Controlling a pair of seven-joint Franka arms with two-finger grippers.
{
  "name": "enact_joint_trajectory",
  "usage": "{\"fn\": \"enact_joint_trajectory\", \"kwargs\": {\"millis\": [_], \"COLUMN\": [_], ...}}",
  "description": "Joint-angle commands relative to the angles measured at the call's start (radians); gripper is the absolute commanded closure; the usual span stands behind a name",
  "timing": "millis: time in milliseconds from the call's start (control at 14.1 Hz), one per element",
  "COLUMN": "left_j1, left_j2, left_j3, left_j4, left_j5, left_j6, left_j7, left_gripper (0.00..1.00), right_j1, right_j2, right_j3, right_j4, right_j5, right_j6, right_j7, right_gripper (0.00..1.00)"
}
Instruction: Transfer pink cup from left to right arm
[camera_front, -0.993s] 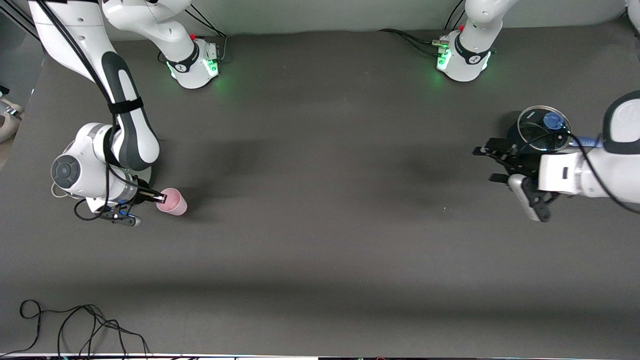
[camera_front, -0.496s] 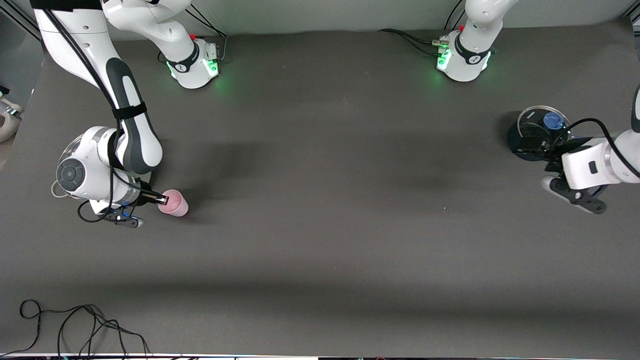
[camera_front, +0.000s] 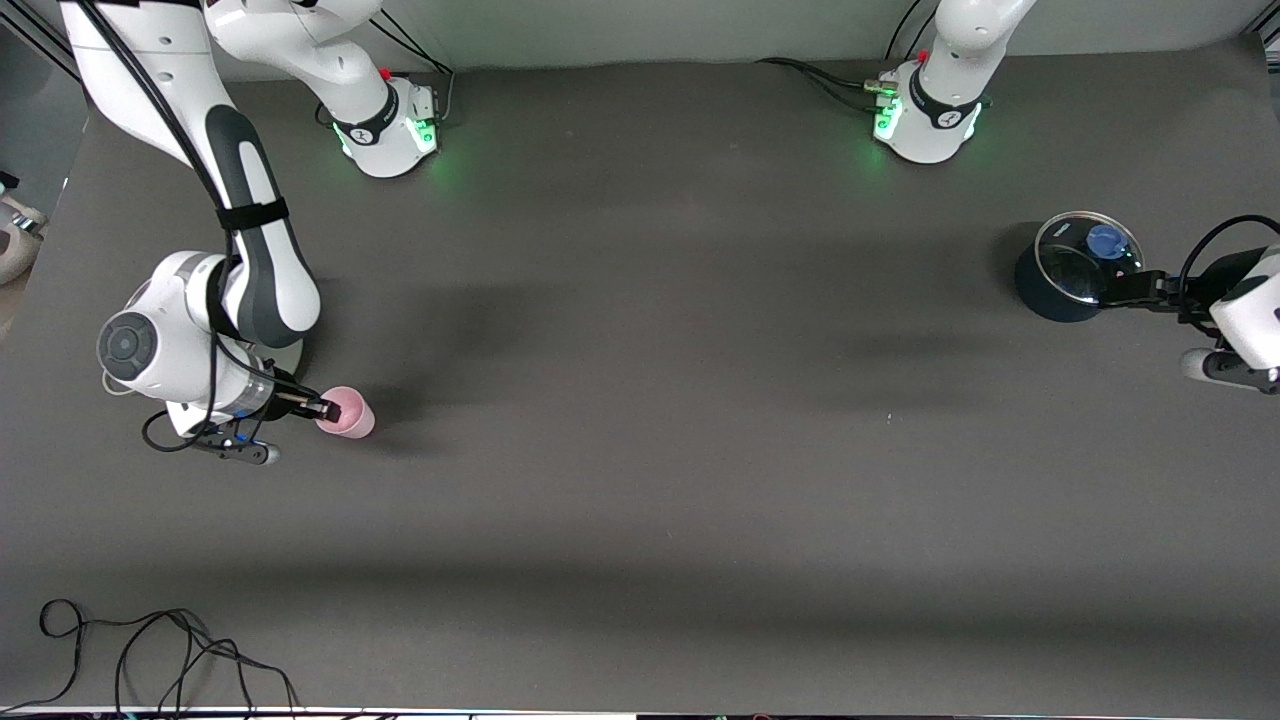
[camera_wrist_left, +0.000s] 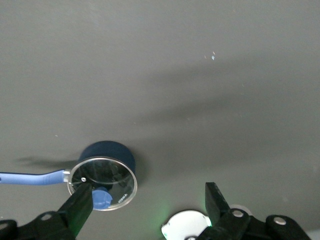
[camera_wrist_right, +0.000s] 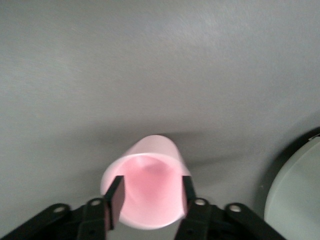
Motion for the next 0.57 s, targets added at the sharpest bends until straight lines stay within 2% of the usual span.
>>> {"fn": "enact_joint_trajectory", "kwargs": {"millis": [0,213,355,496], "left_j1": [0.015,0.015,0.015,0.004], "left_j2": [-0.137,-0.191,-0.194,-0.193], "left_j3": [0.002,0.020,0.025,0.033], "left_j4": [-0.149,-0.192,-0.186,-0.155], "left_j5": [-0.011,-0.055,-0.069,-0.091], "left_j6": [0.105,0.149,0.140,0.129], "left_j7": [-0.030,-0.031,-0.030,-0.030], "left_gripper": [0.00,0.00,0.00,0.00], "right_j1": [0.002,0.003,0.003,0.000], "right_j2": [-0.061,-0.113,-0.143,-0.191], "right_j3": [-0.017,-0.037,-0.038,-0.040], "right_j4": [0.081,0.208,0.286,0.348], "right_j5": [0.019,-0.010,-0.066,-0.081], "right_j6": [-0.137,-0.307,-0.413,-0.519], "right_j7": [-0.018,-0.015,-0.008,0.021], "right_gripper": [0.01,0.01,0.01,0.00]}}
